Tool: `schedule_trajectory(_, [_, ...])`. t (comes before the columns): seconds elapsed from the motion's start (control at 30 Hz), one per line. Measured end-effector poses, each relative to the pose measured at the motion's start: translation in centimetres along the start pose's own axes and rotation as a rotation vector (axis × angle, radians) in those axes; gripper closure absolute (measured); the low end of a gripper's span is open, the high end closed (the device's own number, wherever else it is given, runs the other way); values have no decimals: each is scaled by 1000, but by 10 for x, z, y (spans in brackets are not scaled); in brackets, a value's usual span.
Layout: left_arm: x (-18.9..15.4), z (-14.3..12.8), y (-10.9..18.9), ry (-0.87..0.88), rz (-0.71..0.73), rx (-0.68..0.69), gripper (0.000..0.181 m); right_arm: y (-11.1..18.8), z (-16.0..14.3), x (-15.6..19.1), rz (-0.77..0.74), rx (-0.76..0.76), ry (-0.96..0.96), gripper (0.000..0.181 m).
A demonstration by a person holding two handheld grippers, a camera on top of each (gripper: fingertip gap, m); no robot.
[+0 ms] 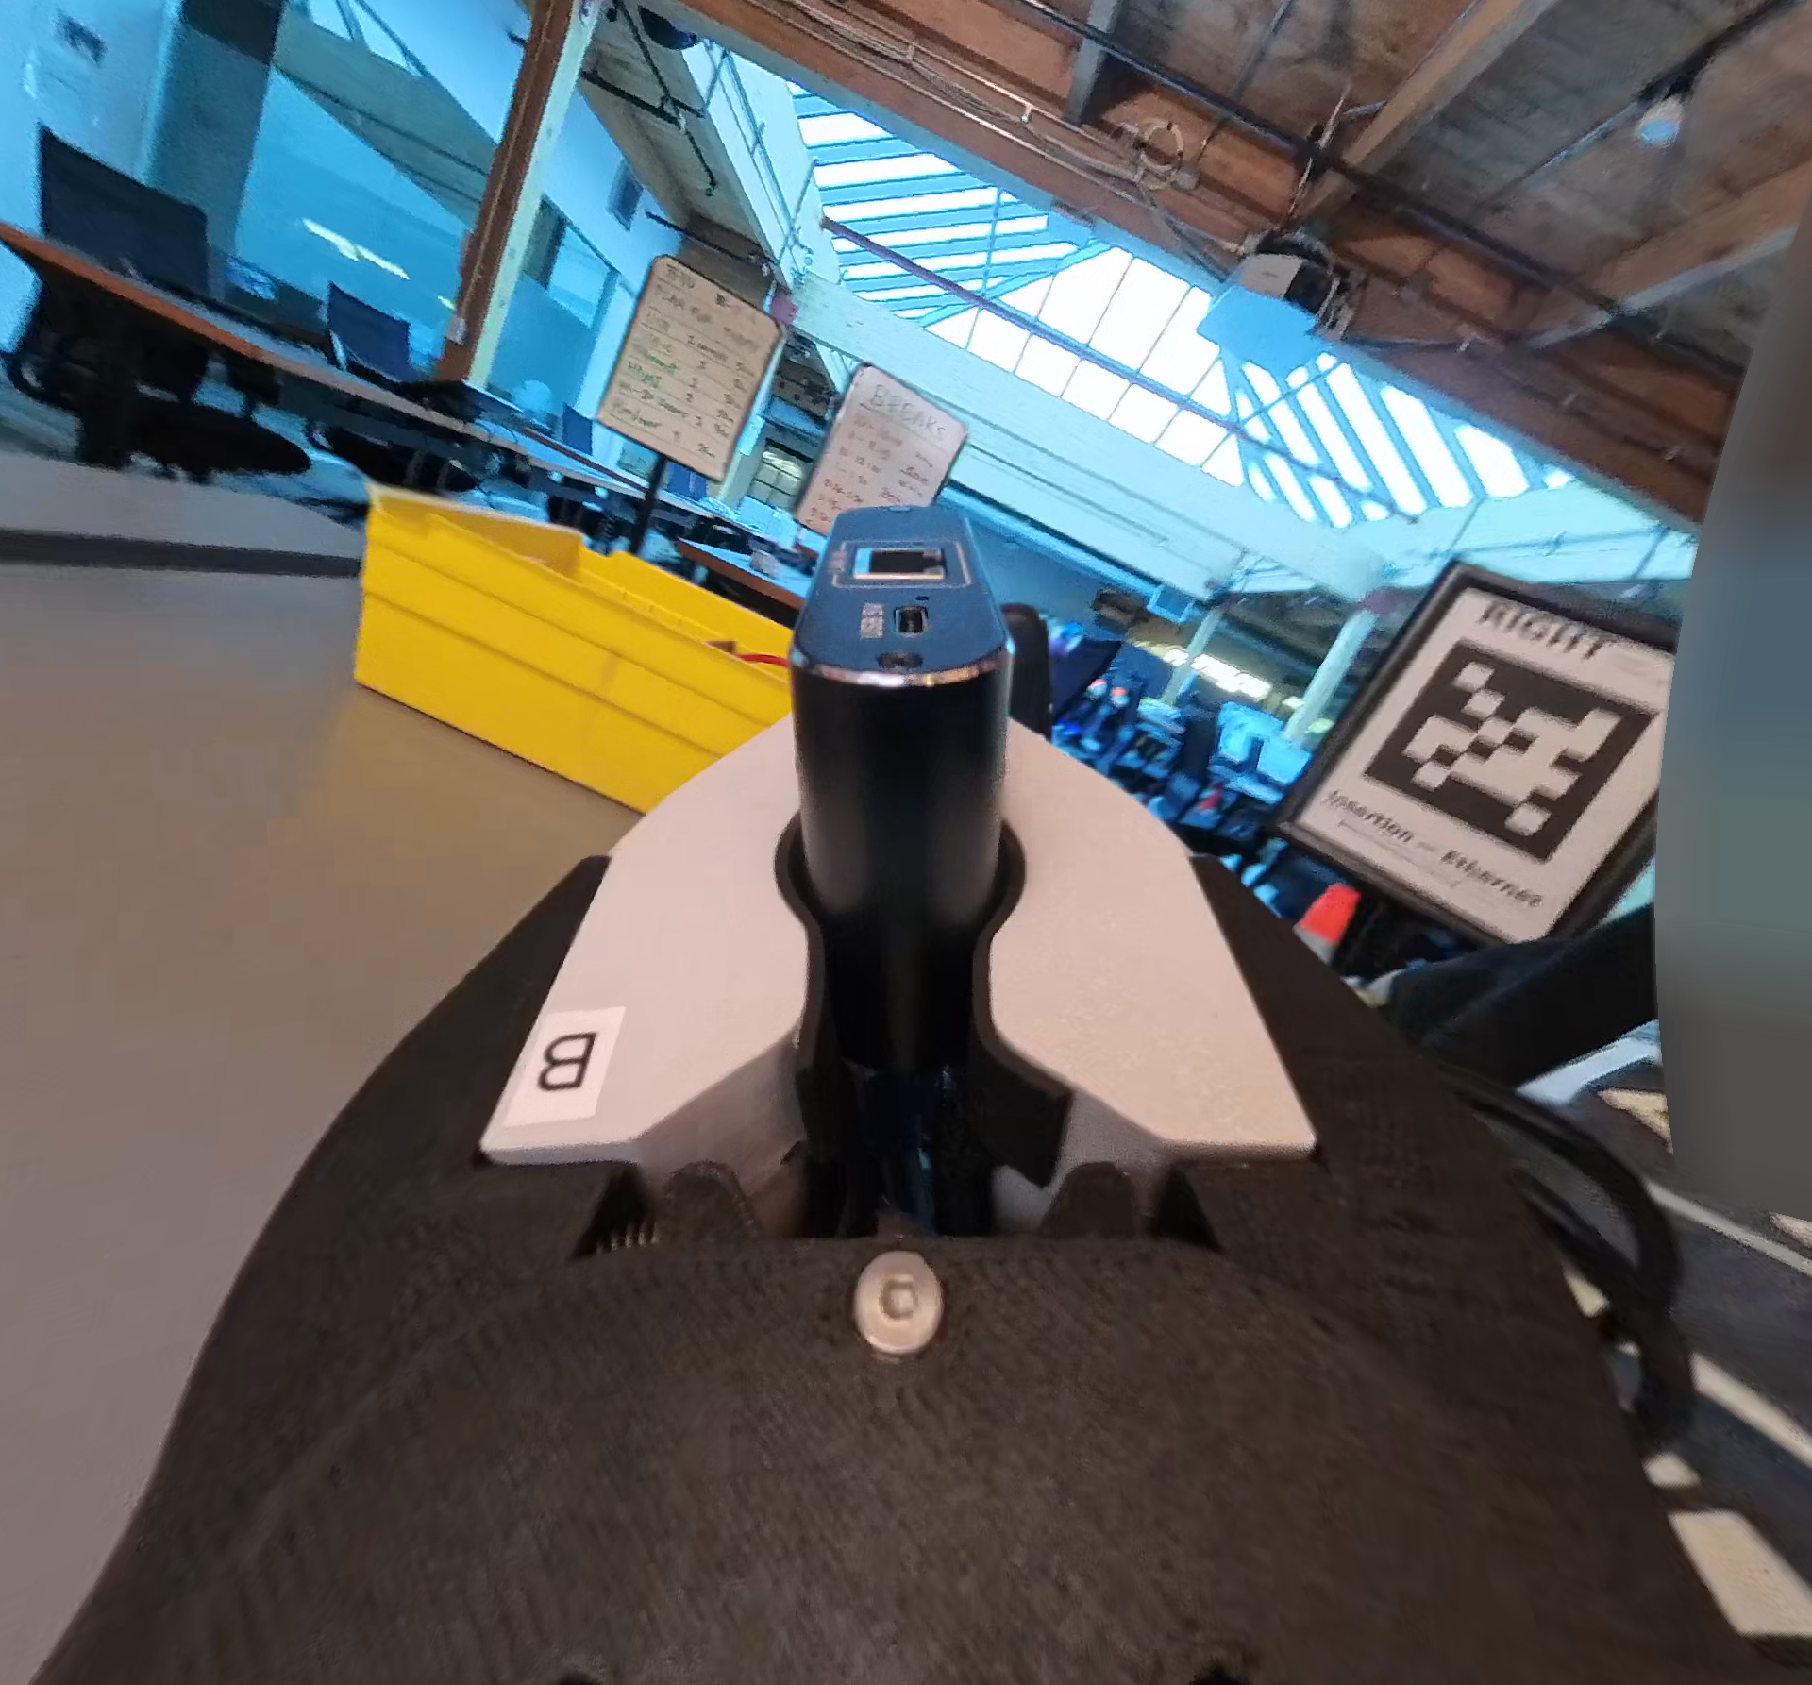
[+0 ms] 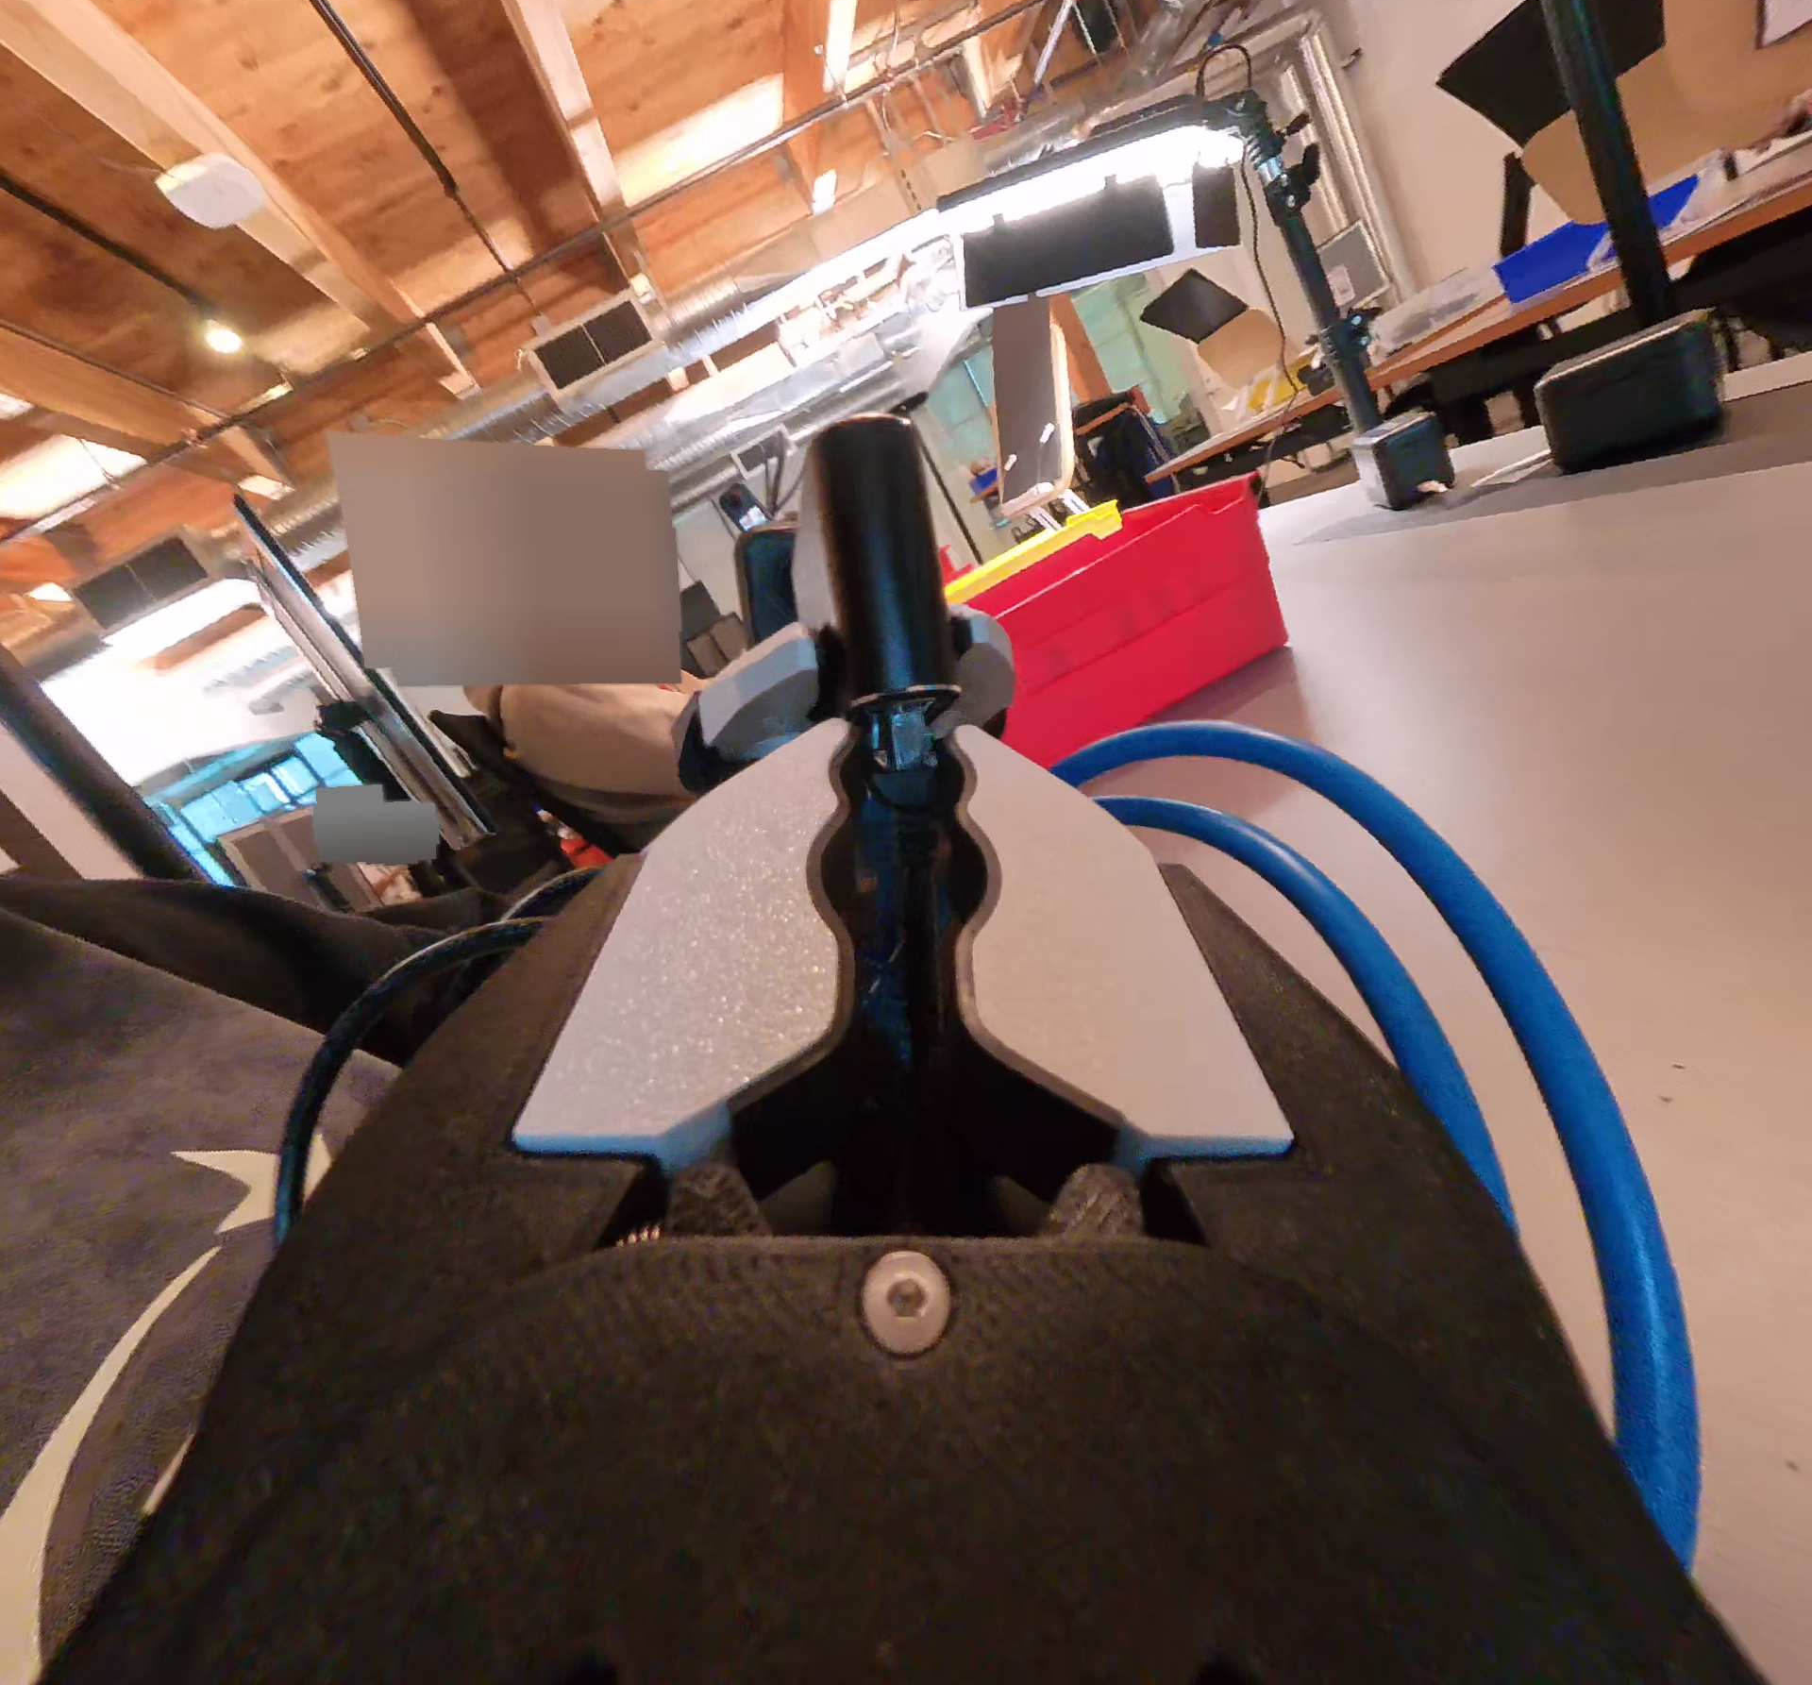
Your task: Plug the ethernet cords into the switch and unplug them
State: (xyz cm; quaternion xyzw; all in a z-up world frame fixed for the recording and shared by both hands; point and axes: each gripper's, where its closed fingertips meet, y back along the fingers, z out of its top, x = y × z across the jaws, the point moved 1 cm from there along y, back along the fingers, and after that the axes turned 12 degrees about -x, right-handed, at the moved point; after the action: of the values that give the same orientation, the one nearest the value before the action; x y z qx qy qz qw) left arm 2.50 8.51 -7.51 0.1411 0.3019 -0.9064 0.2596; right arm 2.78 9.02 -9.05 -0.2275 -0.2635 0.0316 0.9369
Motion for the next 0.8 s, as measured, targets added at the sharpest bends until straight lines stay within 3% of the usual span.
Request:
schedule_trajectory(0.23, [-12, 0, 1, -379, -11, 18, 154, 1, -1, 4, 63, 12, -10, 168])
schedule_trajectory(0.43, [-16, 8, 3, -530, 14, -36, 154, -5, -1, 5, 35, -11, 15, 167])
schedule_trajectory(0.47, [-19, 11, 3, -559, 11, -55, 154, -5, -3, 4, 22, -7, 9, 168])
schedule_trajectory(0.5, [-29, 22, 5, -599, -25, -138, 154, -1, -9, -15, -86, 21, 23, 169])
schedule_trajectory(0.53, [-48, 40, 8, -594, -96, -252, 154, 6, -7, -28, -141, -6, -81, 169])
schedule_trajectory(0.6, [-46, 64, 15, -521, -30, -349, 154, 13, 17, -29, -118, -121, -100, 169])
schedule_trajectory(0.7, [-20, 74, 23, -407, 25, -331, 155, 3, 33, 0, -13, -85, 131, 169])
schedule_trajectory(0.8, [6, 64, 20, -187, 69, -260, 153, 4, 64, 13, 7, -103, 210, 169])
